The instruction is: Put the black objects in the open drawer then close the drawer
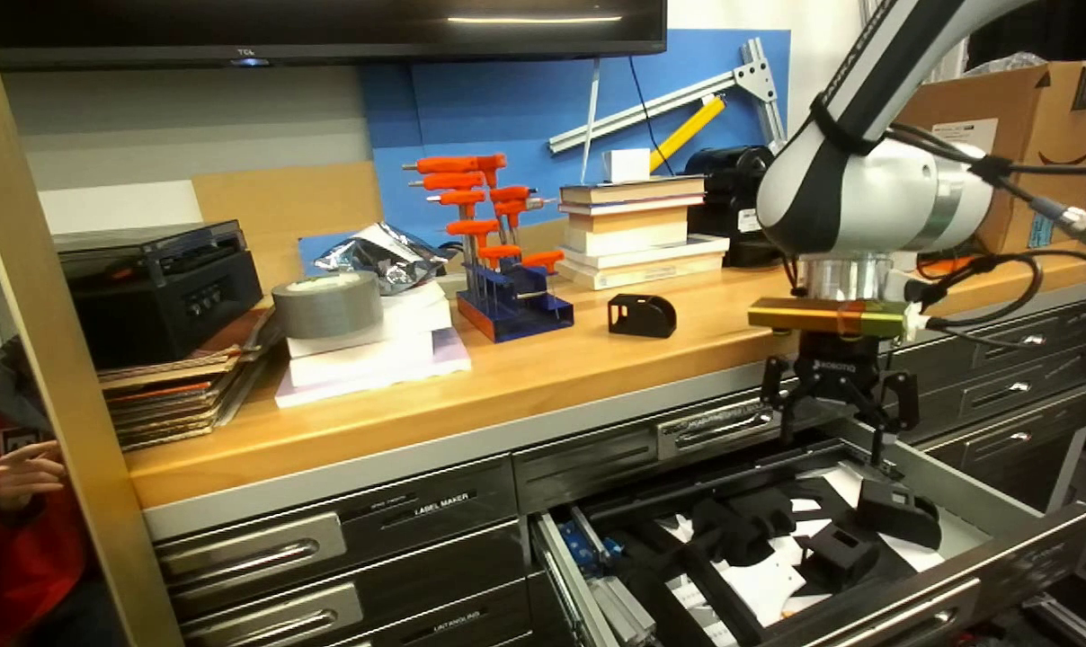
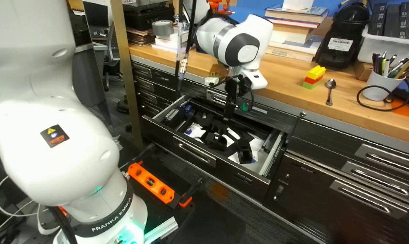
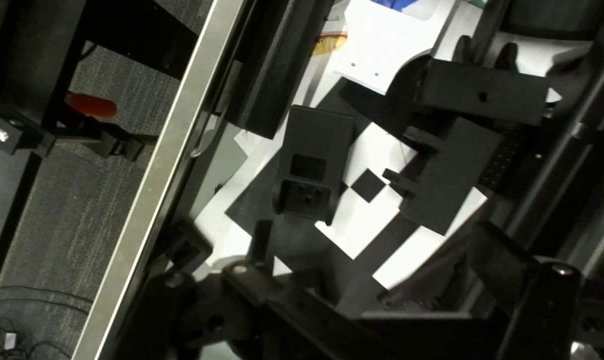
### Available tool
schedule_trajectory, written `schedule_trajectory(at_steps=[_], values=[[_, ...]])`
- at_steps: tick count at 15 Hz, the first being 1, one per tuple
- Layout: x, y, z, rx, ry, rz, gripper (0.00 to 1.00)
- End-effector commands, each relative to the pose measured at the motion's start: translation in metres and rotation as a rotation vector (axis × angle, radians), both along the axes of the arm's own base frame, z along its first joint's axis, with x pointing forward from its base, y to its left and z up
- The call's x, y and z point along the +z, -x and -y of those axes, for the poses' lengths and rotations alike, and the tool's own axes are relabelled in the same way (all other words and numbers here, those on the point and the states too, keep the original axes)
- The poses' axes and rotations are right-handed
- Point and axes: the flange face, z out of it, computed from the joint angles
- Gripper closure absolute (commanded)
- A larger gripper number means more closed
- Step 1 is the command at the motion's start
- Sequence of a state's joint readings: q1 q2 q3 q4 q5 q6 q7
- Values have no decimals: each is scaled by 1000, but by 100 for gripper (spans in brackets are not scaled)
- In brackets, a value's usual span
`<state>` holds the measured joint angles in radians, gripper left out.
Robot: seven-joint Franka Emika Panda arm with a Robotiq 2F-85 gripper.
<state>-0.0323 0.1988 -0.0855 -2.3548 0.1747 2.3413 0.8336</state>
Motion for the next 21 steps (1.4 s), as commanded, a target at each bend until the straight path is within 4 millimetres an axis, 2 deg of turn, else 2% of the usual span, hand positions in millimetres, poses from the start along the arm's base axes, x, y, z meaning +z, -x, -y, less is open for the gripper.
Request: schedule_trajectory(at_steps=[1, 3, 5, 9, 12, 16, 21], values=[[65, 23, -1, 19, 35, 112, 0], [90, 35, -1, 38, 61, 153, 0], [115, 42, -11, 99, 94, 210, 0], [164, 33, -52, 243, 155, 316, 0], [193, 22, -87, 408, 179, 368, 0], [219, 5, -125, 627, 159, 341, 0], [243, -16, -146, 887, 114, 250, 0]])
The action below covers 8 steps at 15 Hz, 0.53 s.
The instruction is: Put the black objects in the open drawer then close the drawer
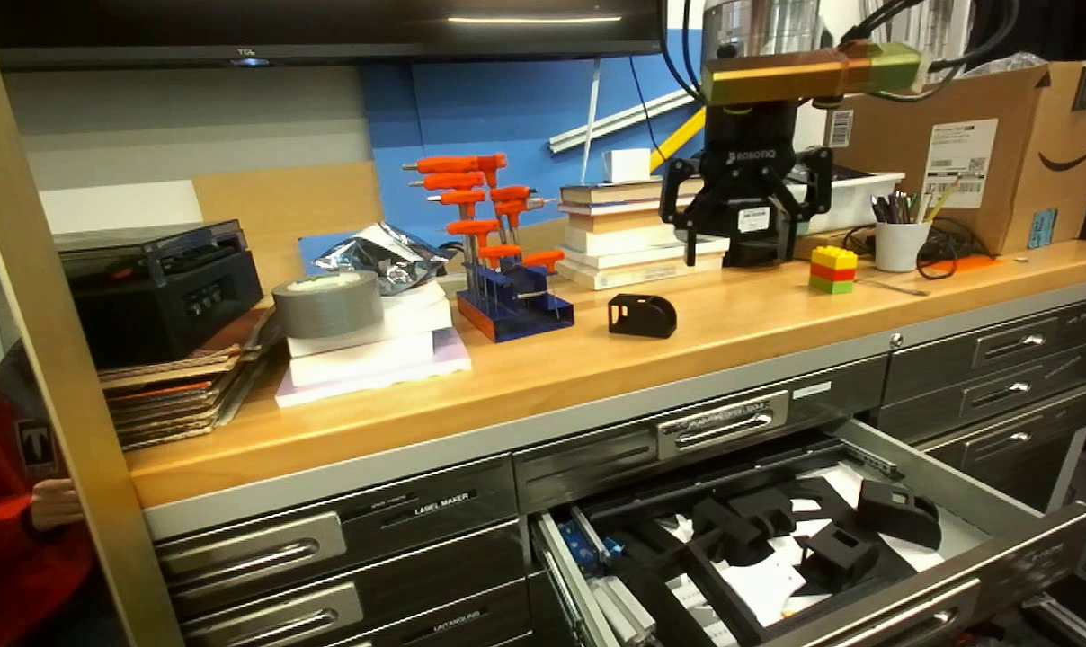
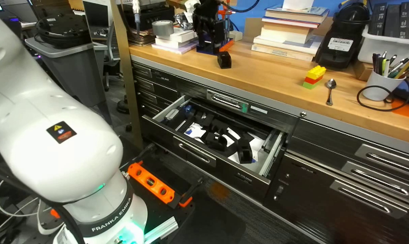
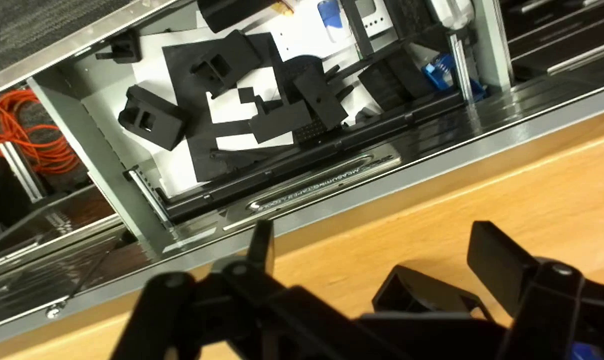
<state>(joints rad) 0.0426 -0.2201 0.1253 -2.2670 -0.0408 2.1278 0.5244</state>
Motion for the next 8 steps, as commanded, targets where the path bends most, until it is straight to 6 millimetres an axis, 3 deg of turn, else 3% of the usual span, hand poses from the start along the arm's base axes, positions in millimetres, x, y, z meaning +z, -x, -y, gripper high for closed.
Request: schedule_trajectory(at_steps=[1, 5, 8], values=[[20, -27, -11, 183, 25, -72, 0], [23, -57, -22, 378, 32, -156, 0], [12, -81, -36, 520, 46, -217, 0]])
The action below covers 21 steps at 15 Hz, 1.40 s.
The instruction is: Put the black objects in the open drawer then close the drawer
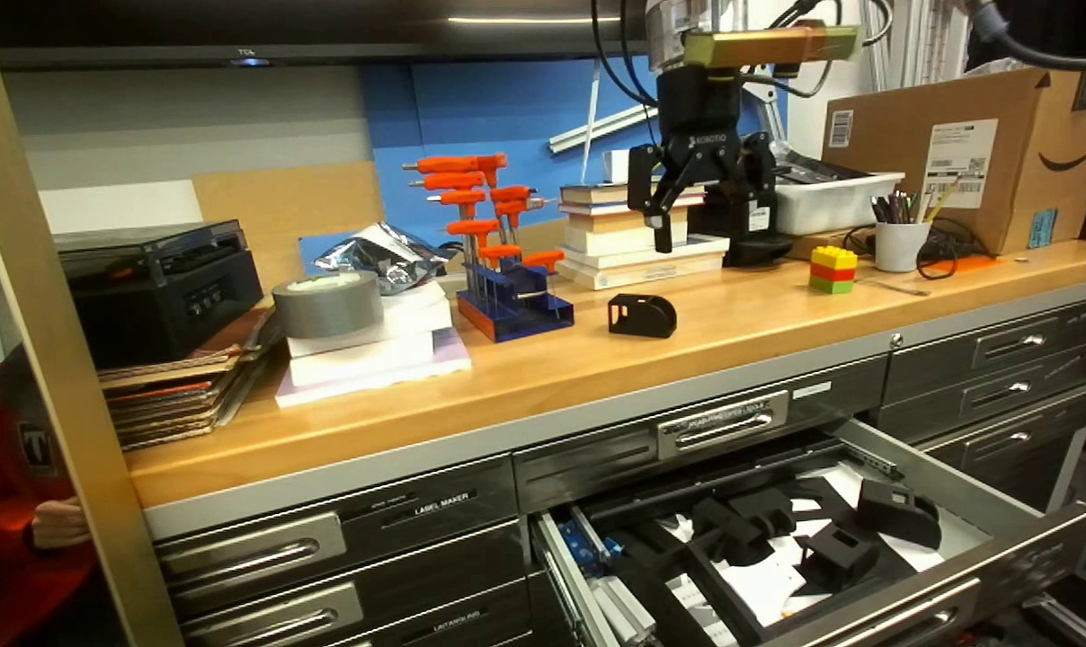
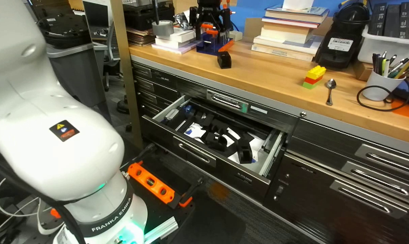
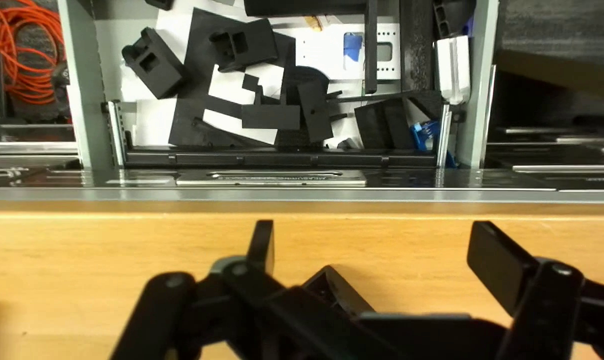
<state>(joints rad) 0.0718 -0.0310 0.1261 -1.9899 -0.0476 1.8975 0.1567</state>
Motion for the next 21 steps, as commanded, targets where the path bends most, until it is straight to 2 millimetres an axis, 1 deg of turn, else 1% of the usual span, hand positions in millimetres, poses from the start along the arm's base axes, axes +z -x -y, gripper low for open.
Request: schedule_trajectory(at_steps=[1, 5, 10, 12, 15, 18, 21], values=[[-8, -40, -18, 177, 37, -73, 0], [-25, -71, -24, 368, 97, -132, 0], [-27, -109, -18, 640, 118, -84, 0], [-29, -118, -16, 732, 80, -70, 0], [-37, -133, -3, 824, -2, -42, 0], [-52, -142, 13, 858, -87, -47, 0], [-65, -147, 24, 877, -122, -61, 0]])
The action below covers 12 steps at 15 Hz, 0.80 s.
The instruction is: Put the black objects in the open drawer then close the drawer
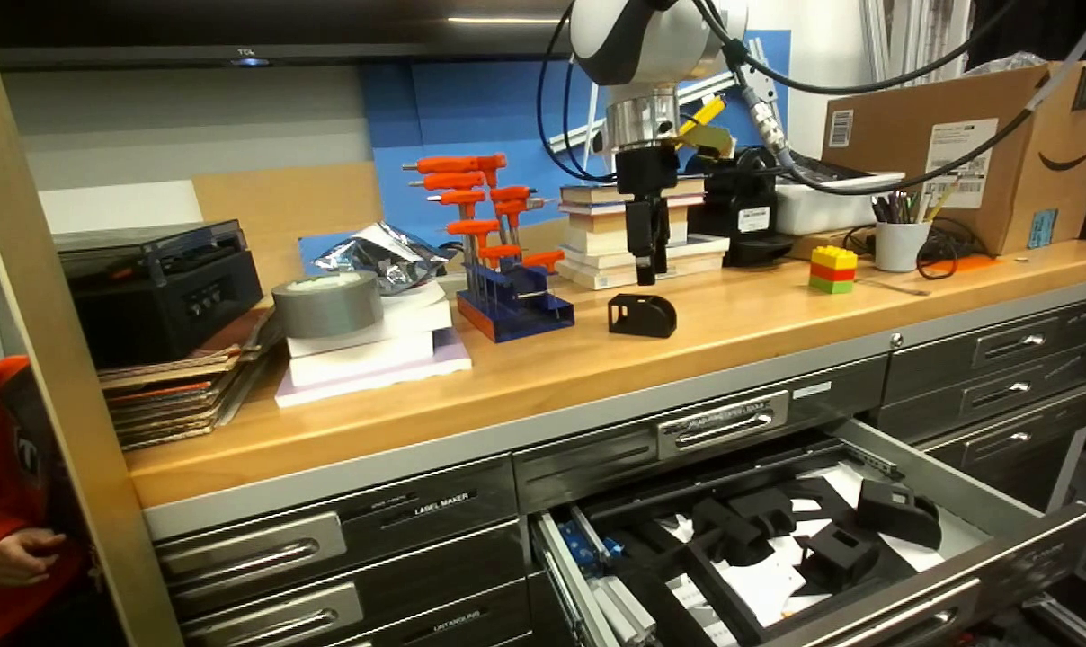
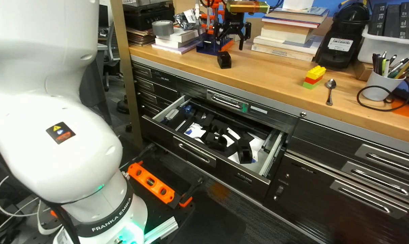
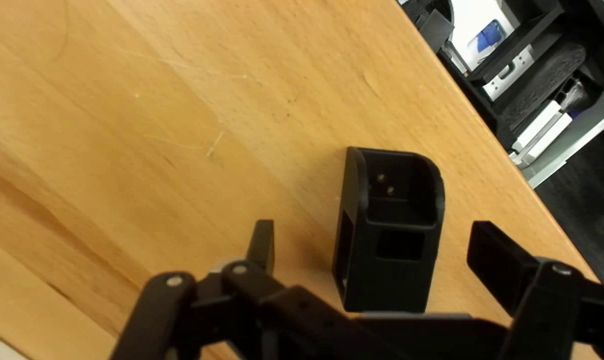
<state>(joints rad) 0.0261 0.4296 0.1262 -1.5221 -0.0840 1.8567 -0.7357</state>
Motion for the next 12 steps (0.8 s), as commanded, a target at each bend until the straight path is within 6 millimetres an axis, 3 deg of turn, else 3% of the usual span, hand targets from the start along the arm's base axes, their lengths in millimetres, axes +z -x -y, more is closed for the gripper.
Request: schedule_trajectory(at_steps=[1, 6, 12], values=[[-6, -13, 5, 32, -47, -7, 0], [-18, -7, 2, 6, -37, 9, 0], [-15, -2, 2, -6, -30, 14, 0]])
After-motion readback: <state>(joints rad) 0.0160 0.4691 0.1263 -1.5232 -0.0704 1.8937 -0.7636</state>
